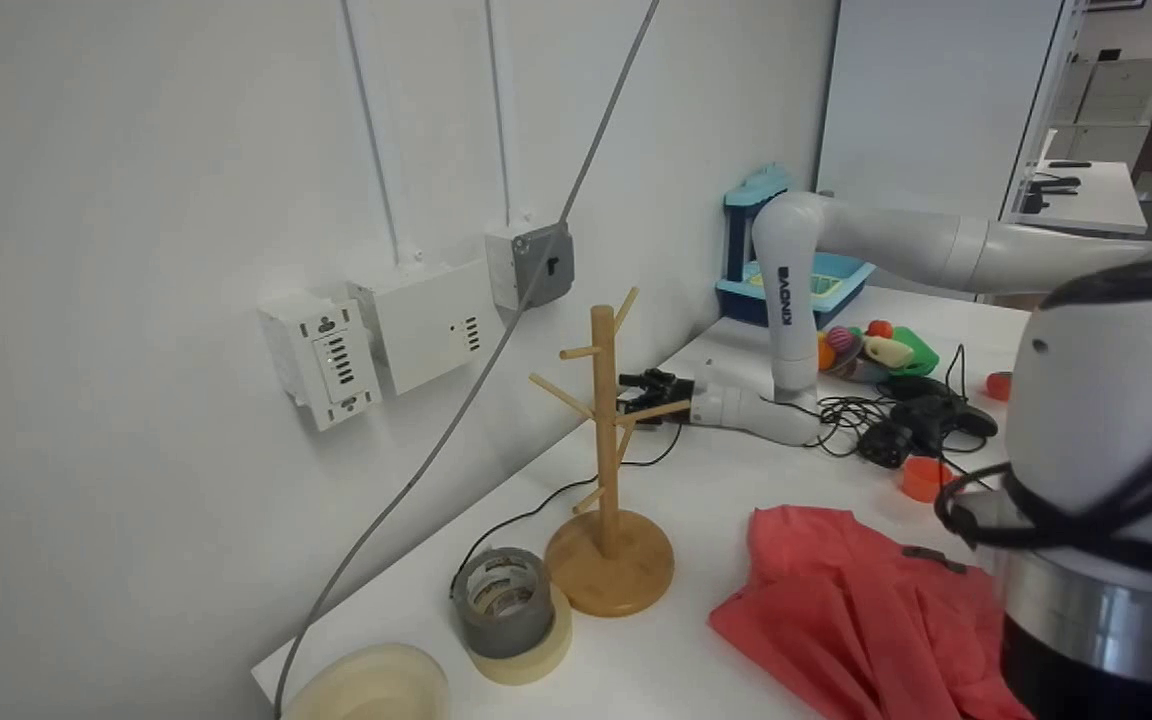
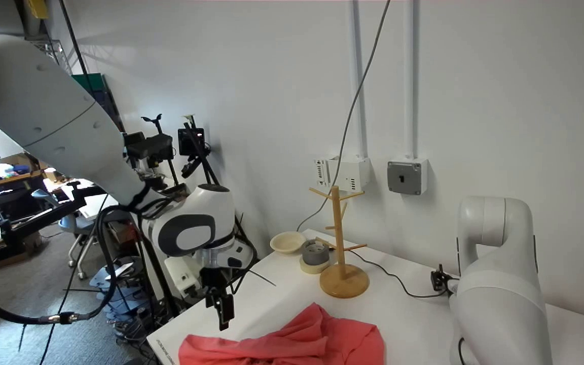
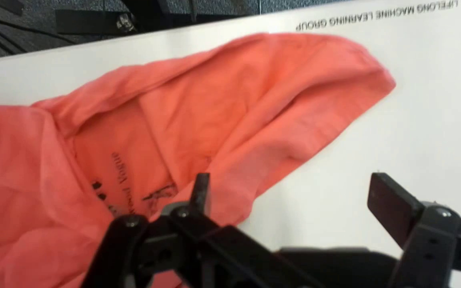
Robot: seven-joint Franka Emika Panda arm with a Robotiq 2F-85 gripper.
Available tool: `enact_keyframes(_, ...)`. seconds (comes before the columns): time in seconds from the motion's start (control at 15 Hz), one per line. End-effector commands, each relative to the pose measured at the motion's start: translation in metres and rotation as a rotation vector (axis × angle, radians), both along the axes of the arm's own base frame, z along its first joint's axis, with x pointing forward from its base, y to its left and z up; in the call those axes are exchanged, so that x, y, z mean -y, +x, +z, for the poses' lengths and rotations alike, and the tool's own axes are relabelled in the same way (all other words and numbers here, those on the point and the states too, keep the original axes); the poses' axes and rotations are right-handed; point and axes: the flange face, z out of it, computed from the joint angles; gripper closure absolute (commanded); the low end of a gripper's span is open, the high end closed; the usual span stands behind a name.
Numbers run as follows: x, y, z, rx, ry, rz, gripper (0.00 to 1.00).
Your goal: Unfold the cloth on the table
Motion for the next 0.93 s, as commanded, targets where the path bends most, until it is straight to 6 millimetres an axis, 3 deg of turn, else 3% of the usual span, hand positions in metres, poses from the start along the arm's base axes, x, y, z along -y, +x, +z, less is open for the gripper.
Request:
enact_keyframes(0.0, 0.029, 0.043, 0.016, 0.045, -0.029, -0.139, 0.00)
enact_keyframes(0.4, 0.076, 0.086, 0.018, 0.104, -0.060, -0.375, 0.00)
enact_keyframes(0.87, 0.115, 0.113, -0.012, 0.132, -0.083, -0.556, 0.00)
